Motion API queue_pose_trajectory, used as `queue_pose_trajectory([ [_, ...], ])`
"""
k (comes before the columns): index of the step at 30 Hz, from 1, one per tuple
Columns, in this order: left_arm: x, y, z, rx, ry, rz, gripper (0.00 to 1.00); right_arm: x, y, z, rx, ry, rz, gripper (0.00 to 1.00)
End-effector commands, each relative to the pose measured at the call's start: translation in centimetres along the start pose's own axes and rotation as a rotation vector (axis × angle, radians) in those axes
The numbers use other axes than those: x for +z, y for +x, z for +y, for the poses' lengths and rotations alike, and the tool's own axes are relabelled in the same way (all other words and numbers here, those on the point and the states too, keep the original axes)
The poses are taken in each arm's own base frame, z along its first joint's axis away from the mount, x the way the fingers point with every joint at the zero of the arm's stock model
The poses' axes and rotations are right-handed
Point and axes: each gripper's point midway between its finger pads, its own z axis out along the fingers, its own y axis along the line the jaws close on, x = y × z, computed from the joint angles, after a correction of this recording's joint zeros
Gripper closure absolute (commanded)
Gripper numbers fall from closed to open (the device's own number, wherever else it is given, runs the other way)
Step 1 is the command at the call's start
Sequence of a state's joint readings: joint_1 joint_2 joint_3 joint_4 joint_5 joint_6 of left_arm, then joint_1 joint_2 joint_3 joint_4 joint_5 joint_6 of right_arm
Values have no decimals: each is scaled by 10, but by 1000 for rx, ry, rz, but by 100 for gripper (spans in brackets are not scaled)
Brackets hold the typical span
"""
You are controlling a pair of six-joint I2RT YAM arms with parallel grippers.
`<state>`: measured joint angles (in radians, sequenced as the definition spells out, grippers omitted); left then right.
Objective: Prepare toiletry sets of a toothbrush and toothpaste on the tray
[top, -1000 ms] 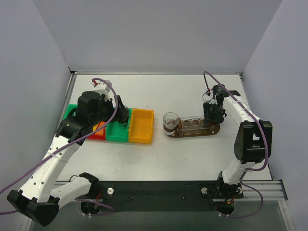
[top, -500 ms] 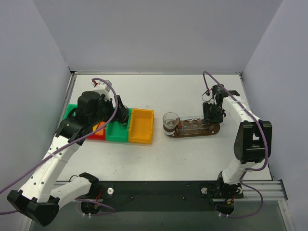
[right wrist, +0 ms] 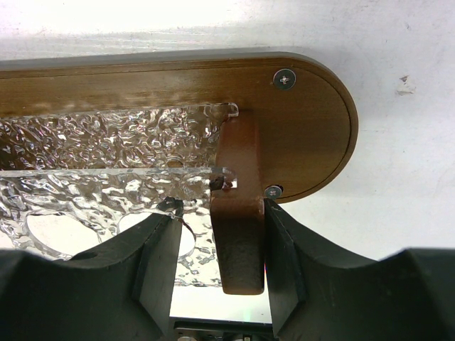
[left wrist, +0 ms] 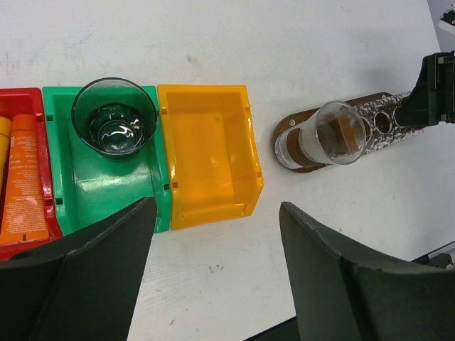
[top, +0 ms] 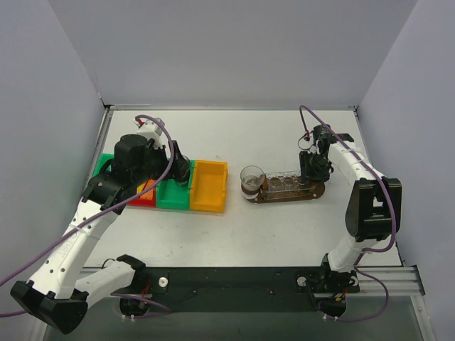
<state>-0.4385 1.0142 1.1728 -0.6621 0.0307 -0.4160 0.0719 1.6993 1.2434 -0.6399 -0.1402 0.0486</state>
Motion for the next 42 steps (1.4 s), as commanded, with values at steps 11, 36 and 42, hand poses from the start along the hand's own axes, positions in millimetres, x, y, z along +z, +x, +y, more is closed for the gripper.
queue_pose_trajectory([
  [11, -2, -14, -5, -12, 22, -51, 20, 5, 9, -1, 12, 33, 42, 65],
  [36, -6, -10, -2, -17, 16, -50, 20, -10, -4, 2, 42, 12, -29, 49],
  [42, -5, -8, -1, -15, 14, -46, 20, -16, -7, 0, 59, 3, -50, 48],
])
